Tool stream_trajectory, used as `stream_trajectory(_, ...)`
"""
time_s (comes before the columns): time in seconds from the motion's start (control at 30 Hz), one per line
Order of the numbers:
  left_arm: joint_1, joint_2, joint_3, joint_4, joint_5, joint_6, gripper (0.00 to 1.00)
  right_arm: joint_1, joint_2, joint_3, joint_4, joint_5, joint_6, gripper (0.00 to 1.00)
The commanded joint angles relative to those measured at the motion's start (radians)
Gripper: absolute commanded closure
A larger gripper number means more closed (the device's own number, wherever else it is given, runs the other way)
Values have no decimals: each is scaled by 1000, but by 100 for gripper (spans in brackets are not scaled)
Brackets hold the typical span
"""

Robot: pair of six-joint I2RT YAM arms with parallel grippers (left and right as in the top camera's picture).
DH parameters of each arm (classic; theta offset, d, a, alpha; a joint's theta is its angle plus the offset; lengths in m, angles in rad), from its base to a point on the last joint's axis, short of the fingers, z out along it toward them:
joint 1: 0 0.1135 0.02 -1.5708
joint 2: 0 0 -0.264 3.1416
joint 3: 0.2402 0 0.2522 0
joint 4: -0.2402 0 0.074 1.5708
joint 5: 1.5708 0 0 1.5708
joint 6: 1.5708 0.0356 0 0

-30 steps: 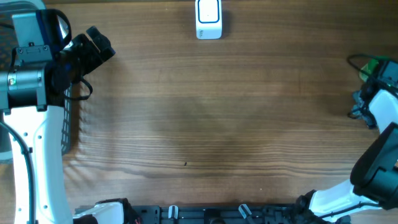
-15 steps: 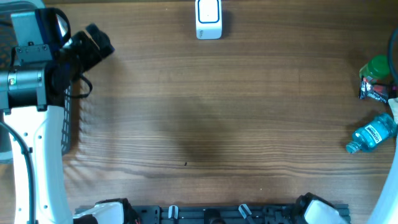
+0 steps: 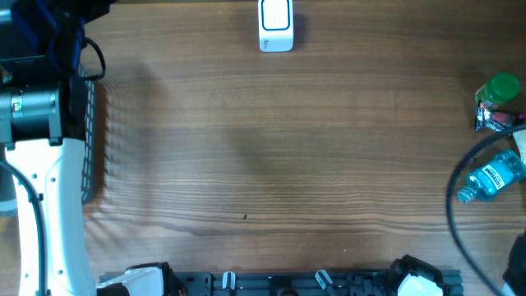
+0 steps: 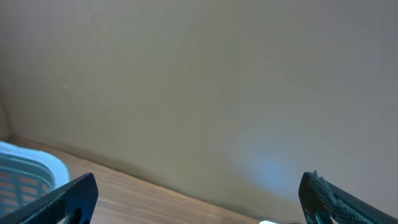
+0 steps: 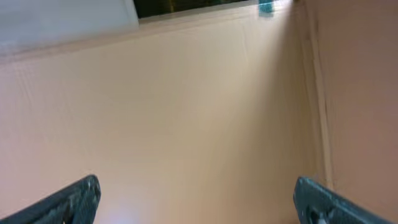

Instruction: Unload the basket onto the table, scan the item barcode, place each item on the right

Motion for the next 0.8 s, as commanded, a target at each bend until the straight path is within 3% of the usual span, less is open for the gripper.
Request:
stream_trajectory(0.0, 2, -64, 6, -48, -12, 88, 0, 54, -145, -45, -33, 30, -134, 0)
stream_trajectory(0.2, -55, -240, -92, -57, -13, 88, 0, 54, -342, -161, -53, 73, -131, 0)
stream_trajectory(0.47, -87, -672, -447, 207, -13, 88, 0, 54, -476, -180, -55, 68, -89, 0)
stream_trajectory(0.63, -87, -924, -587, 317, -13, 88, 0, 54, -507, -178, -42, 69, 98, 0)
stream_trajectory(0.77, -87, -1014, -594, 317, -13, 88, 0, 54, -507, -171, 30, 69, 274, 0)
